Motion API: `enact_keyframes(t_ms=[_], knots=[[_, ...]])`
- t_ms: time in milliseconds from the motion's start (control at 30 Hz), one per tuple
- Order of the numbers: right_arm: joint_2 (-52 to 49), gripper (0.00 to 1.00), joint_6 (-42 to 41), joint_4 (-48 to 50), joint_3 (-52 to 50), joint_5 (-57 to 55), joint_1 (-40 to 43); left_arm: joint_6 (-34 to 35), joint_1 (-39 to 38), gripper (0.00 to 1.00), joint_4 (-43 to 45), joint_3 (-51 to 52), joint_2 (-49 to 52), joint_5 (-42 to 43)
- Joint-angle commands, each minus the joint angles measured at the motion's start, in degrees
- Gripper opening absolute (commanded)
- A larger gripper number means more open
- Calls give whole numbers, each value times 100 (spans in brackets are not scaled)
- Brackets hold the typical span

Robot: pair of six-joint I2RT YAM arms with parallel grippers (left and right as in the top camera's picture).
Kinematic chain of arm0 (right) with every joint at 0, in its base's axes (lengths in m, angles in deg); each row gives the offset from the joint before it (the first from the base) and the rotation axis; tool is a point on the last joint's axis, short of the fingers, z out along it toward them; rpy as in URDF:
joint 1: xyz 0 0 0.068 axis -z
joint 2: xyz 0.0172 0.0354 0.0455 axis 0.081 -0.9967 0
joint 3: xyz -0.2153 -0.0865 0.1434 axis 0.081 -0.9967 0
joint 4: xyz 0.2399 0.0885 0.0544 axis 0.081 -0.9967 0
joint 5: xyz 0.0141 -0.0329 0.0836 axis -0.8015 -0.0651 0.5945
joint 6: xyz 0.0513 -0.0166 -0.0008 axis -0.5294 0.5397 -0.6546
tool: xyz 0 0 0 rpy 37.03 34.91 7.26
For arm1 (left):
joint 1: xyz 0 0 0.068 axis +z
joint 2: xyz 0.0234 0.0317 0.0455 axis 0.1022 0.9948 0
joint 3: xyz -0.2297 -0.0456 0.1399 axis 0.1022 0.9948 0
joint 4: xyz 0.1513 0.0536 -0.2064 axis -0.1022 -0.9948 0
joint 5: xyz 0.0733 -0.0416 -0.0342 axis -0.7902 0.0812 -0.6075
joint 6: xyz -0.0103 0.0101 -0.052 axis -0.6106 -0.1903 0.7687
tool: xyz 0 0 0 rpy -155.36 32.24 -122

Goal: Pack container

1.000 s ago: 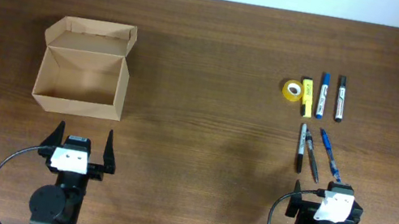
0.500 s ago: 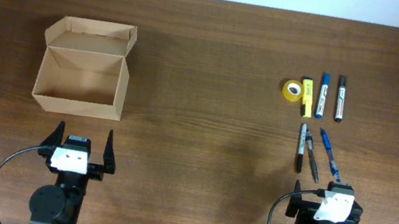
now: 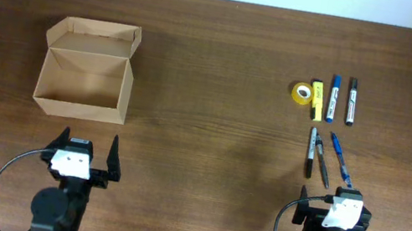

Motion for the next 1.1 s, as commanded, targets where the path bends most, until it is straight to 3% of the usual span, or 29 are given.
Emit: enact_keyframes(t_ms=[0,133,367,600,767,1000,1067], knots=[[-111,99,-7,15,275,273,46,164,4,100,-232,-612,577,92],[-605,99,-122,142,579,402,46,151,4,100,-199,-1287,1572,-46],[-2686,99,-122,188,1676,470,46,-186,4,100,-413,-3438,4461,-107],[-5366,99,-125,120,3716,640,46,-247,2,100,-1899,-6179,7538,750],[-6581,99,-125,-166,4428,1220,46,-247,2,100,-2332,-6813,8181,1266],[-7597,99,-125,-203,4741,1950,48,-249,4,100,-2468,-6817,8209,2243],[-7663,99,-125,-254,4739,1945,48,-245,4,90,-2527,-6817,8212,2197]])
